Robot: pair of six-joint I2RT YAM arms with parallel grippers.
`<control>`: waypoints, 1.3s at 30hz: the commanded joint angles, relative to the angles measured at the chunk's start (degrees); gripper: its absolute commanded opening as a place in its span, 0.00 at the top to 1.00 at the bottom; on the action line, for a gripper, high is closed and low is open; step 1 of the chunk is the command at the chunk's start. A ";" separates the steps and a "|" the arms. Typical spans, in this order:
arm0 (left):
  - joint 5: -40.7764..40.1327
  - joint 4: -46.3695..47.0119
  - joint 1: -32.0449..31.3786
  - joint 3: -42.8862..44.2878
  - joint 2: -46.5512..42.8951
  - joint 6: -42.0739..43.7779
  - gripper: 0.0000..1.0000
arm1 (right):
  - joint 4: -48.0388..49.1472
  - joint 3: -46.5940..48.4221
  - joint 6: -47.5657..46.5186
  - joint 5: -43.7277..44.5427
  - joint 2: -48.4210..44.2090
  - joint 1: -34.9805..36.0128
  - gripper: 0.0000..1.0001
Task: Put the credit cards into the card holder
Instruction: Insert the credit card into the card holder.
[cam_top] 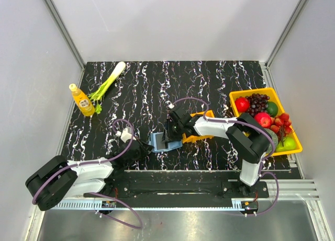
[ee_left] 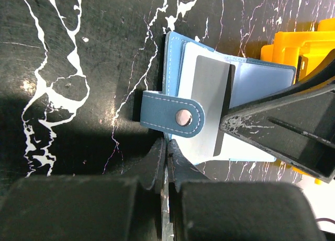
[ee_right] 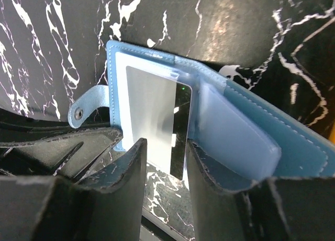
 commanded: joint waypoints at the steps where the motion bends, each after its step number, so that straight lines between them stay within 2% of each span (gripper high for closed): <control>1: -2.11 -1.45 -0.23 0.19 0.76 1.53 1.00 | 0.87 3.03 -1.46 -1.99 -0.25 2.41 0.60; 12: -2.72 -1.19 -0.58 -0.51 -0.73 1.18 1.00 | -2.03 6.20 0.39 1.96 4.15 4.26 0.59; 21: -2.81 -0.57 -0.76 -0.77 -0.99 1.35 1.00 | -0.98 6.37 0.04 -0.32 4.94 4.26 0.58; 26: -5.17 -5.39 -0.76 -1.04 -5.20 1.09 1.00 | -3.96 6.64 -4.70 5.03 1.79 2.16 0.52; 31: -7.64 -10.06 -0.76 -1.30 -10.83 2.14 1.00 | -4.32 6.81 -9.18 4.08 -3.84 -3.02 0.51; 36: -7.91 -11.21 -0.76 -0.25 -11.01 3.37 1.00 | -4.67 6.90 -12.00 1.97 -8.23 -5.49 0.50; 39: -7.73 -11.56 -0.76 0.63 -11.28 4.60 1.00 | -6.59 6.02 -14.02 4.86 -12.36 -8.29 0.50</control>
